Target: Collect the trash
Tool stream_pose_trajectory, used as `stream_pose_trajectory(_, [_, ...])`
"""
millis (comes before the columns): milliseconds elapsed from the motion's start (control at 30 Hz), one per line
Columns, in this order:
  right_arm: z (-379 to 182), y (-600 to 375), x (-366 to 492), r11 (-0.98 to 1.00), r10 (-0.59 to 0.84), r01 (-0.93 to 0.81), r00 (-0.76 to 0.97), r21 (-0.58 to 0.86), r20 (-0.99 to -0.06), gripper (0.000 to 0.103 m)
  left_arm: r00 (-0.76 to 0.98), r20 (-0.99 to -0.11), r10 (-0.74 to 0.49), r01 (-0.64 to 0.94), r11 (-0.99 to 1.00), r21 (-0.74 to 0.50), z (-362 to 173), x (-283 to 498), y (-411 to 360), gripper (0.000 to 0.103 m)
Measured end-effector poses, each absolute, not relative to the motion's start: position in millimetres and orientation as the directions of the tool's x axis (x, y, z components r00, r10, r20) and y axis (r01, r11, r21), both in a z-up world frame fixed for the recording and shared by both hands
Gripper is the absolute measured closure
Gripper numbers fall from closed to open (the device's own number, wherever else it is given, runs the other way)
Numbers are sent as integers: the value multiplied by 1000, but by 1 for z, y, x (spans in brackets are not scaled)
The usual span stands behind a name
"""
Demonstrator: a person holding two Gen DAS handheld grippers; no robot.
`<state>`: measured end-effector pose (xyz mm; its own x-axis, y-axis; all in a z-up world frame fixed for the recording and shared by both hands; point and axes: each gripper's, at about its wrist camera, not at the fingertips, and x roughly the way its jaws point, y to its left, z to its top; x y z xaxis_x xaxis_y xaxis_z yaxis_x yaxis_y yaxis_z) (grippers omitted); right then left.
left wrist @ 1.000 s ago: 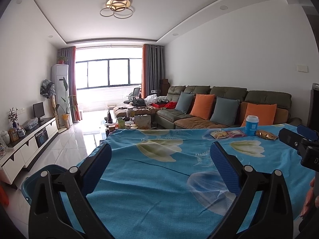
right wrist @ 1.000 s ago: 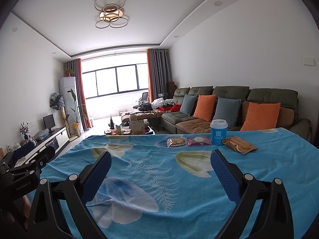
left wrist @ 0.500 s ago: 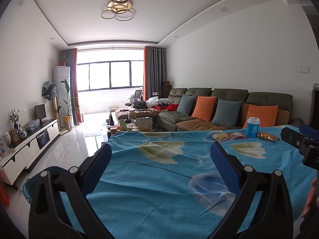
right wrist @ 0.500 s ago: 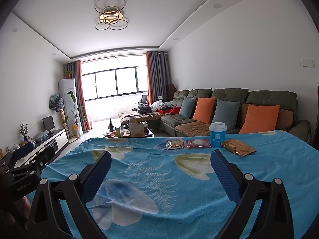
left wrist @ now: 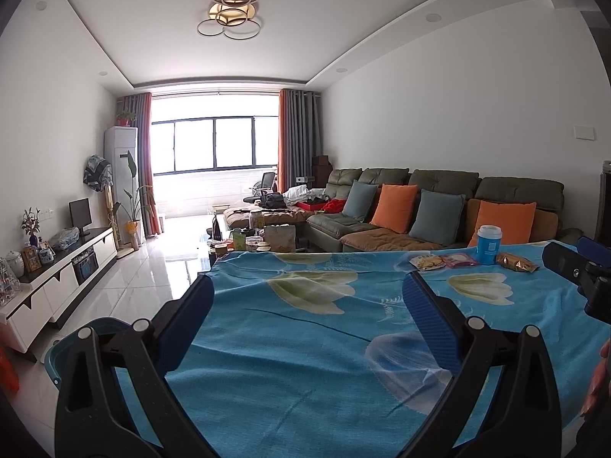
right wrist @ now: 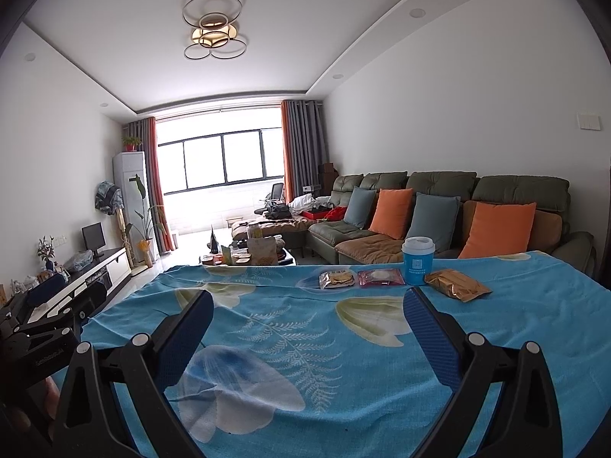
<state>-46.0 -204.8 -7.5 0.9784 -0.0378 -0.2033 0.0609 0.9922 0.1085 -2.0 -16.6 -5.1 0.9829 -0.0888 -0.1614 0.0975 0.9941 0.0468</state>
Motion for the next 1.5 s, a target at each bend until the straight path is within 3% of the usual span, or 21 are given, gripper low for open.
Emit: stream_pose_trajectory(1500, [-5, -204, -45, 993, -36, 58, 979, 107, -199, 7, 984, -162, -79, 87, 995, 45, -5, 1, -18, 6])
